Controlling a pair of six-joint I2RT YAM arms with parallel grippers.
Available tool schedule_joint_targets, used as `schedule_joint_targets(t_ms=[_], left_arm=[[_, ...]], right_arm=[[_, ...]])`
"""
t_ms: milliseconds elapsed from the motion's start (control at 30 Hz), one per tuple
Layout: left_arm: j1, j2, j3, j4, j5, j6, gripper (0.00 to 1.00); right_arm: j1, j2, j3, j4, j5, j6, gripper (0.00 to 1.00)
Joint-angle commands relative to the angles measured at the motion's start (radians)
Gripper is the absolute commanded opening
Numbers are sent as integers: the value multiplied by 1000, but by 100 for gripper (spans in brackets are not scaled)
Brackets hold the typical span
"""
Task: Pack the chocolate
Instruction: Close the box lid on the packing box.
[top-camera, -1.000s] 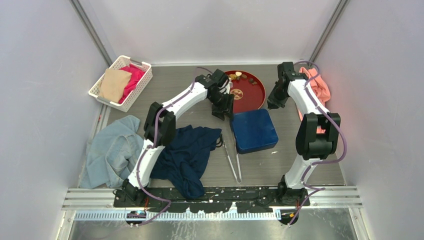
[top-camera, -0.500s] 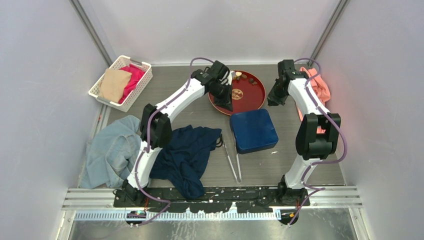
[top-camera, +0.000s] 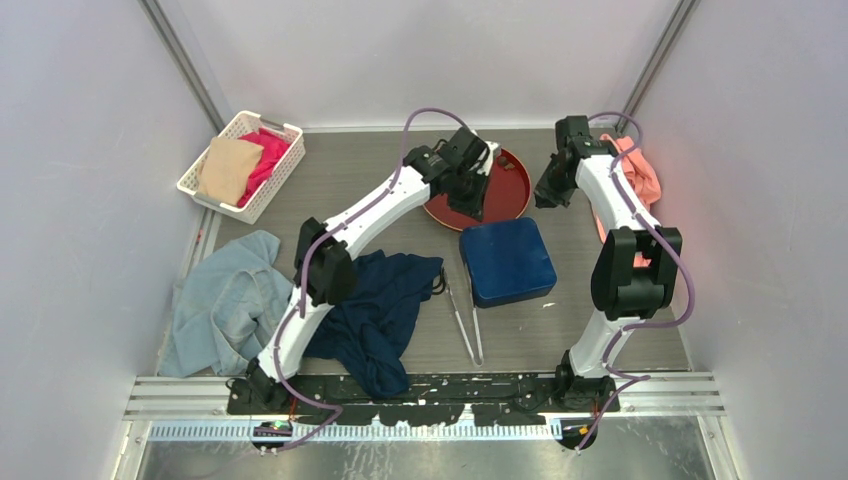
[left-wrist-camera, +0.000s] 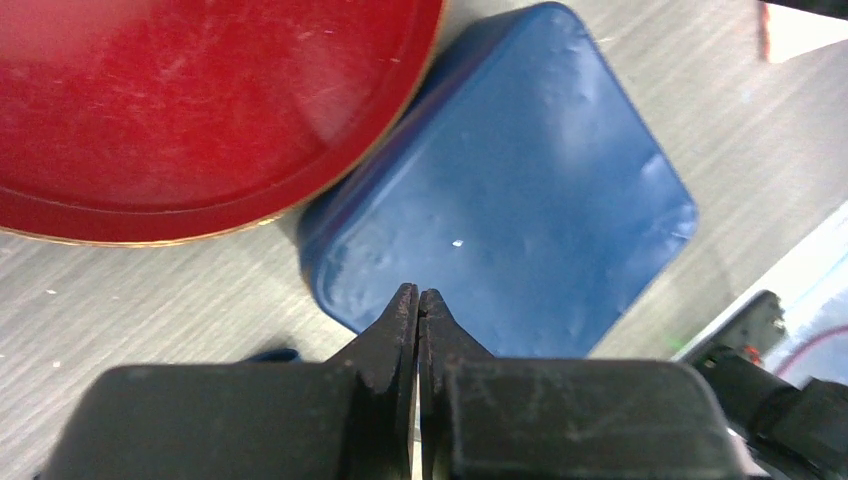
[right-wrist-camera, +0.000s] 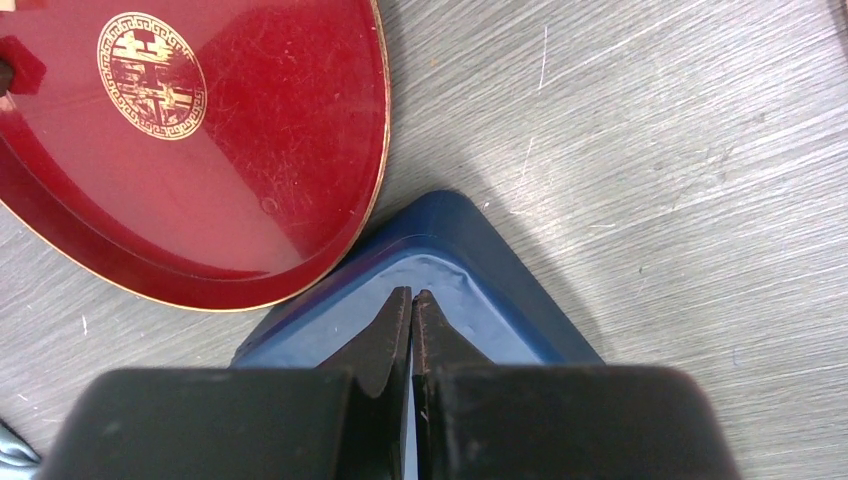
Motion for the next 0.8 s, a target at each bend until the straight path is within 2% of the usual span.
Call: schedule_joint_targets(t_ms=[0, 200, 367, 533, 767], left_arm=[[-10, 24, 9, 24, -136, 49, 0], [-20, 84, -90, 39, -175, 62, 0], [-41, 177, 82, -127, -295, 102, 0], [-41, 14, -9, -12, -341, 112, 0], [-41, -90, -50, -13, -359, 113, 0]], right_arm=[[18, -51, -9, 35, -3, 9, 5], [47, 4, -205, 107, -50, 38, 3], [49, -18, -144, 61, -36, 21, 1], [50, -94, 5, -18, 20, -2, 3], [49, -210, -16, -84, 55, -9, 4]])
